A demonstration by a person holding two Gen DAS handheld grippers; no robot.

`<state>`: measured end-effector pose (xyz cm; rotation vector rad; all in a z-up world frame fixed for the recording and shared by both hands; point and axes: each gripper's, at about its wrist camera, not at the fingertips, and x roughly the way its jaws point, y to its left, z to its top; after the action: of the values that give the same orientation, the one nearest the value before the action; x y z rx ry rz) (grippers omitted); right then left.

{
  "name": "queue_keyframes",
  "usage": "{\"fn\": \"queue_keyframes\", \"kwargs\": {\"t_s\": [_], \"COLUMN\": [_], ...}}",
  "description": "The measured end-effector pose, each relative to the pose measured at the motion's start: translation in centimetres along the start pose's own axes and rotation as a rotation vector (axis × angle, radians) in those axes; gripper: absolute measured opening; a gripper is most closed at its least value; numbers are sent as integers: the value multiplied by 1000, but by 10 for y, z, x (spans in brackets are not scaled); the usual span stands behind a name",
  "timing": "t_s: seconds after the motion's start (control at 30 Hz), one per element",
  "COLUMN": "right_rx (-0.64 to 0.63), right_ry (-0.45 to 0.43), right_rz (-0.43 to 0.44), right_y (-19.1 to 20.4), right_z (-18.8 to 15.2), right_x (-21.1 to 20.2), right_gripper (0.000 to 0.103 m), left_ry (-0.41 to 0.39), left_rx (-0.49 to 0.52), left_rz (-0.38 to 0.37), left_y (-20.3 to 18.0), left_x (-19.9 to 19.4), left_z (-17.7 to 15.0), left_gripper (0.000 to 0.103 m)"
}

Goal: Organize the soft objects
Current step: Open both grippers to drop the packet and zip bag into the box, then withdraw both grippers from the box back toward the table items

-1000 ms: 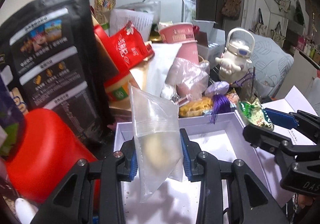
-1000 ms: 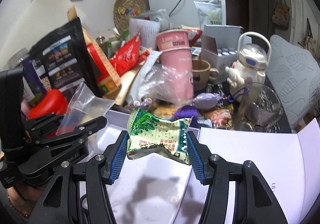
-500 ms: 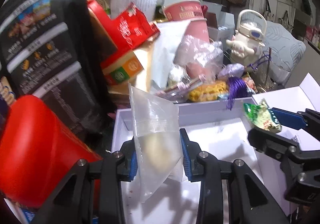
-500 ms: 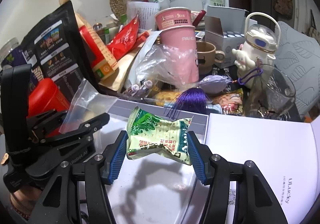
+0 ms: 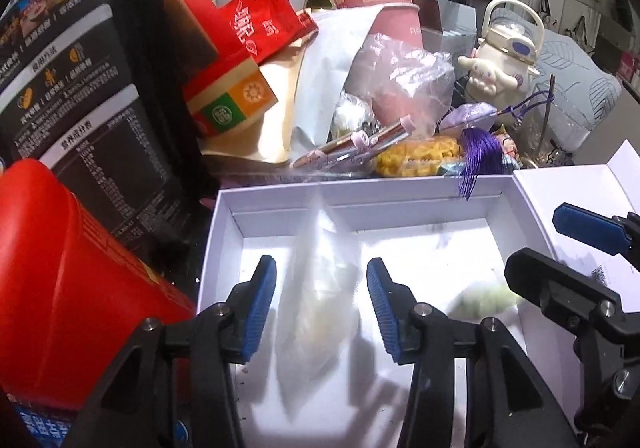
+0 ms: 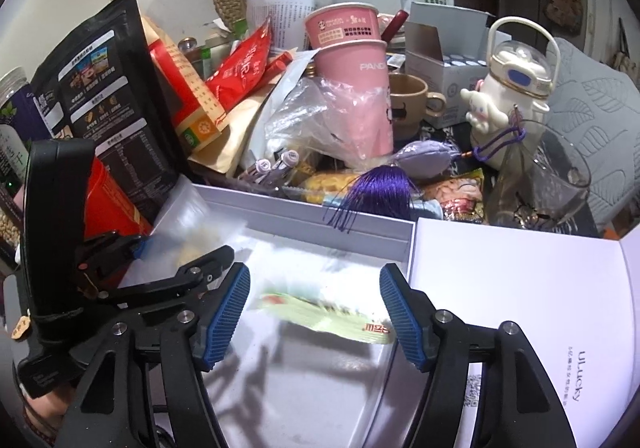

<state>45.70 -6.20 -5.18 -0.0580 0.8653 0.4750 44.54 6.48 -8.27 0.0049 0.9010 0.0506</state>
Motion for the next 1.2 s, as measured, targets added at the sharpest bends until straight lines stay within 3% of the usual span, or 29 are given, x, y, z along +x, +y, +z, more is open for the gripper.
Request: {"fn": "queue_keyframes", "kwargs": {"t_s": [0.1,0.4,0.9,1.2], "right_rx": [11,10,6,-29], "right_ry": [-9,-52,-176,-260], "right_rz": [-17,-66,-100,-155], "right_y": [-1,-1,7,21], "right_z": [0,0,3,-12], "right_x": [-8,-41,-127,-183], "right_gripper": [69,69,69,69], "left_ry": [-38,-79,-219,-308], "left_rx": [9,-6,5,-13], "left_rz": [31,7,19,7], "left_y": [0,-3,-20,-21], "left_x": [-8,-36,-133,-192], "left_z": [1,4,12,-1], "left_gripper": [47,48,48,48]}}
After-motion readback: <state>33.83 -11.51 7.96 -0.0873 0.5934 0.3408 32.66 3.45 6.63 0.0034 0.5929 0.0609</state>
